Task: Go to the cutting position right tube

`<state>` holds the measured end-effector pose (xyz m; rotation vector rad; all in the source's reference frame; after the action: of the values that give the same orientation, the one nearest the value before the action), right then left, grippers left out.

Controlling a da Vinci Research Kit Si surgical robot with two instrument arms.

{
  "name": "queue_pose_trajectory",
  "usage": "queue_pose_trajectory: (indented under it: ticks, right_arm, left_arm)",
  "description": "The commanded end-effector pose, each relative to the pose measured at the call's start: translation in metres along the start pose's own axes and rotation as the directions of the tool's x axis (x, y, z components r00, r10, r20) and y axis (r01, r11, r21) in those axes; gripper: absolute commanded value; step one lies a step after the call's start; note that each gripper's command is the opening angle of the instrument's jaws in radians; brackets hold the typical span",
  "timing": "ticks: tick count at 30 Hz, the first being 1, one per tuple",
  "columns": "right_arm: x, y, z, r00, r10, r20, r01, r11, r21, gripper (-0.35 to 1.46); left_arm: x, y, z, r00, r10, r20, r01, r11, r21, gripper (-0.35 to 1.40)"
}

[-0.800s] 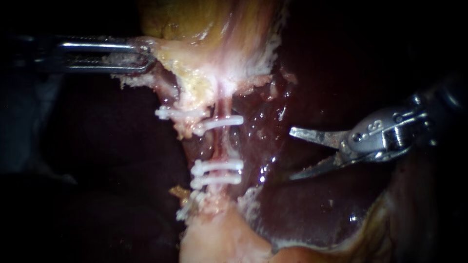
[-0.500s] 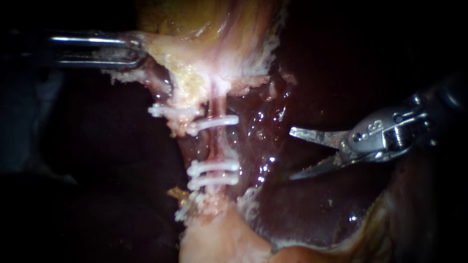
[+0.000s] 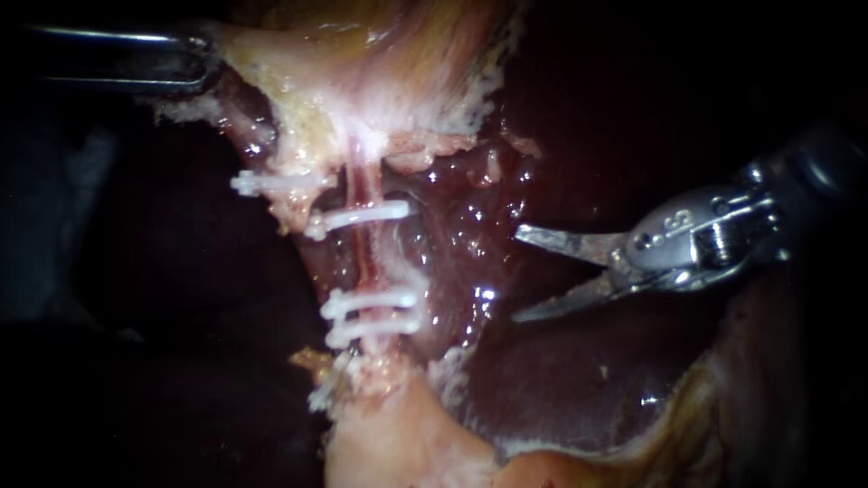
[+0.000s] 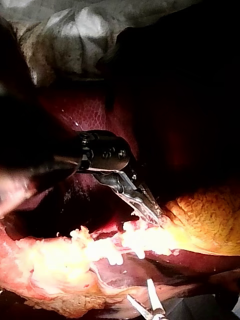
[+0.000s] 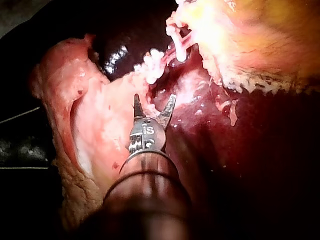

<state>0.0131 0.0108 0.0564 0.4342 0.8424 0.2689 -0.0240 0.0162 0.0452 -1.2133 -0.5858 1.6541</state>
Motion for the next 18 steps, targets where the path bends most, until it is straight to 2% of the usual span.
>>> queue_pose_trajectory:
  ticks: [1,4,8,13,18]
  right_arm:
    - [0.0001,0.0,0.0005,1.0,0.016,-0.009,-0.015,1.0,0.011,1.43]
    - [0.0008,0.0002,0.0018,0.998,0.056,-0.034,-0.055,0.998,0.037,1.43]
    - [0.0013,0.0005,0.0037,0.996,0.077,-0.04,-0.075,0.995,0.06,1.43]
    - [0.0011,0.0009,0.0064,0.995,0.092,-0.041,-0.088,0.992,0.092,1.43]
    - [0.001,0.0014,0.0085,0.993,0.1,-0.06,-0.092,0.988,0.127,1.43]
  left_arm:
    - [0.0,0.0,0.0,1.0,0.001,0.0,-0.001,1.0,0.002,-0.35]
    - [-0.0001,0.0,0.0001,1.0,0.001,-0.001,-0.001,1.0,0.002,-0.35]
    - [-0.0003,-0.0001,0.0002,1.0,0.002,-0.001,-0.002,1.0,0.003,-0.35]
    - [-0.0004,-0.0001,0.0002,1.0,0.003,-0.001,-0.003,1.0,0.004,-0.35]
    - [-0.0004,-0.0002,0.0003,1.0,0.003,-0.002,-0.003,1.0,0.004,-0.35]
